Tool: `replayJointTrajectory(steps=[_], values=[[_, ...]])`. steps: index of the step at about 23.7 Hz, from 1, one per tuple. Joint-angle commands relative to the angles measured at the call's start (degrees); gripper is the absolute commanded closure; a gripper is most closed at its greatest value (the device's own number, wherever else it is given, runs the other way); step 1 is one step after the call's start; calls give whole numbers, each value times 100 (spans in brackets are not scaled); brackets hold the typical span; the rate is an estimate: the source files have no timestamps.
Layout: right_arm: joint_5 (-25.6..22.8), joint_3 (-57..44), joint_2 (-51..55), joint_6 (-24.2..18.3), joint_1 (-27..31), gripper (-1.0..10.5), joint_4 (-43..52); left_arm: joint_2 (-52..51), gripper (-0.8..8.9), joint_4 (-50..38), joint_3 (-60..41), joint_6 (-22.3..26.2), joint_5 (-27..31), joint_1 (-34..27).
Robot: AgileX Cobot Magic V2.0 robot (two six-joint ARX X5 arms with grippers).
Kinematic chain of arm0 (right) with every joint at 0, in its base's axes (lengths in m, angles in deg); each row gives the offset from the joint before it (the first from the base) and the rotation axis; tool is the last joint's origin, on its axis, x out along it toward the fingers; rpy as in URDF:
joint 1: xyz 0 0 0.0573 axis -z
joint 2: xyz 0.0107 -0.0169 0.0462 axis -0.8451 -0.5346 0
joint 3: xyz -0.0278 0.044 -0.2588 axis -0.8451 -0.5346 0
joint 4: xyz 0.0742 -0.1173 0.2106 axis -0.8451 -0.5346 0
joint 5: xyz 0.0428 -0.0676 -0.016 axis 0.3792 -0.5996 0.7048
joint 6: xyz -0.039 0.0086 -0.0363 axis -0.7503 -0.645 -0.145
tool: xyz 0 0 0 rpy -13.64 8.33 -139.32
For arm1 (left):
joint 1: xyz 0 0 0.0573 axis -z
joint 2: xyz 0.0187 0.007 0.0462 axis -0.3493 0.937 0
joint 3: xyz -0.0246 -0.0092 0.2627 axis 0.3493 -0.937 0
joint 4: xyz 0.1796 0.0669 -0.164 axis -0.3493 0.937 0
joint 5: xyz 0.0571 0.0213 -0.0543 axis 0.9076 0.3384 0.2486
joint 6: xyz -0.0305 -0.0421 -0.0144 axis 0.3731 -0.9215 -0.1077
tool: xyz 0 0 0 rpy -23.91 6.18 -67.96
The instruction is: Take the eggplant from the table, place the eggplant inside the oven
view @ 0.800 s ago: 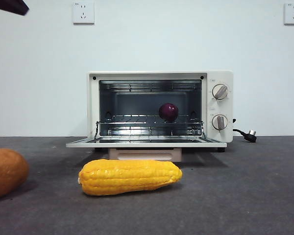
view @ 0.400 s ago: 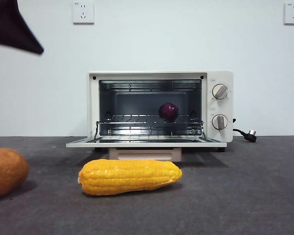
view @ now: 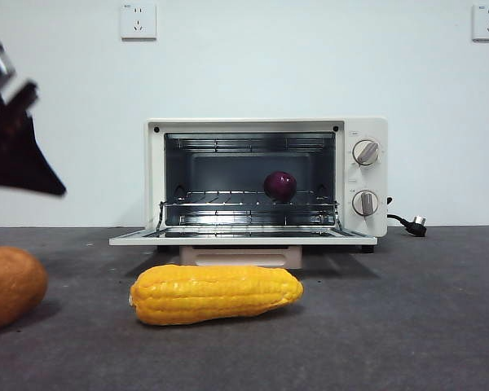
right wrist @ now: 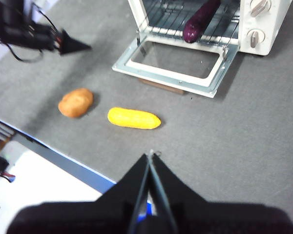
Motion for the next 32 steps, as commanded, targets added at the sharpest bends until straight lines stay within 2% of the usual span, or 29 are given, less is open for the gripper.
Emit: replayJointTrajectory(steps=[1,4,9,12,27,32], values=[[20,-48,179,260,-4,958,-136,407,820,-208,-48,-61,-240,13],[20,-48,339,409,-4,958,-136,787,820,-485,-48,-131,-273,81],[42,-48,520,573,-4,958,-136,1279,820,-1084,-48,-608,-350,107],[114,-48,573,688,-4,958,-138,1423,820,-1342,-48,-734,-439,173],[127,-50,577,697,-4,958,-138,1899,821,-2133,-44,-1113,-382,730],[125,-50,577,693,-4,958,-138,1956,822,-2306,-44,-1263,-575,730]])
